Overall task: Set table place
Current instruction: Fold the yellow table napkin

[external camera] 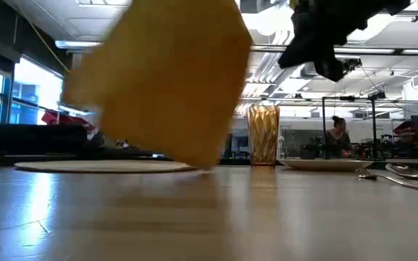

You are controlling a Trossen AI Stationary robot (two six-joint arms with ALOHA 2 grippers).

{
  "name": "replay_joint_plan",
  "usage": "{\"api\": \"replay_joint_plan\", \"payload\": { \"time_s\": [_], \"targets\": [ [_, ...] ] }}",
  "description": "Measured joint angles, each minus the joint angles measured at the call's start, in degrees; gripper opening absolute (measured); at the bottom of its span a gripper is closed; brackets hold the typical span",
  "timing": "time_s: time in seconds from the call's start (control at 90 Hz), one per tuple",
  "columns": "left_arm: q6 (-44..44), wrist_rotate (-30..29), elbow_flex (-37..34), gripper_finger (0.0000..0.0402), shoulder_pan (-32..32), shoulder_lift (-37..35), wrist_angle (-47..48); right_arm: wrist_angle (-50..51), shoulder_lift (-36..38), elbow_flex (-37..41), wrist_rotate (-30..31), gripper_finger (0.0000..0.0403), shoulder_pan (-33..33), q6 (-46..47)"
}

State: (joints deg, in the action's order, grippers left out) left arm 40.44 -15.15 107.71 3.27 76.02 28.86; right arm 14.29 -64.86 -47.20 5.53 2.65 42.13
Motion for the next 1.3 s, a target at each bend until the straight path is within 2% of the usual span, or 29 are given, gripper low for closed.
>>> {"api": "replay_joint_plan", "payload": {
  "time_s": [0.133, 0.233, 0.344, 0.456, 0.5, 0.556, 0.756, 0.867, 1.033, 1.122, 1.3],
  "targets": [
    [-7.54, -0.68, 0.12, 0.0000, 0.00, 0.26, -15.32, -0.07, 0.03, -6.22, 0.40, 0.0020, 0.71, -9.96],
    [-13.58, -5.36, -0.03, 0.0000, 0.22, 0.83, -18.70, 0.00, 0.04, -10.55, 0.50, 0.0020, 0.62, -16.63],
    [-20.12, -15.82, -0.01, 0.0000, 0.64, 0.89, -15.88, 2.83, 0.07, -14.22, 3.21, 0.0020, 0.62, -20.56],
    [-25.36, -32.94, 0.04, 0.0000, 2.15, 2.09, -11.79, 6.74, 0.09, -15.89, 7.09, 0.0023, 0.62, -20.81],
    [-26.58, -38.72, 0.02, 0.0000, 3.05, 3.05, -12.09, 8.15, 0.09, -16.00, 7.56, 0.0026, 0.61, -20.69],
    [-30.21, -42.76, -0.05, 0.0000, 4.71, 4.75, -15.74, 9.54, 0.09, -16.00, 7.57, 0.0035, 0.60, -19.75],
    [-55.70, -47.16, 0.04, 0.0000, 10.80, 11.46, -42.80, 9.56, -0.71, -16.04, 5.17, 0.0092, 1.84, -17.60],
    [-65.54, -47.72, 0.62, 0.0000, 11.85, 15.38, -52.42, 5.38, -1.81, -16.09, 5.12, 0.0133, 2.39, -19.53],
    [-71.93, -48.16, 7.63, 0.0000, 13.14, 18.83, -54.71, -0.75, -3.65, -16.09, 5.87, 0.0195, 2.39, -21.71],
    [-74.34, -48.16, 11.76, 0.0000, 13.90, 20.20, -54.82, -0.42, -4.16, -16.09, 7.84, 0.0225, 2.39, -22.66],
    [-77.16, -46.97, 16.27, 0.0000, 15.01, 22.28, -53.96, -0.63, -5.29, -16.11, 8.42, 0.0258, 3.68, -23.04]
  ]
}}
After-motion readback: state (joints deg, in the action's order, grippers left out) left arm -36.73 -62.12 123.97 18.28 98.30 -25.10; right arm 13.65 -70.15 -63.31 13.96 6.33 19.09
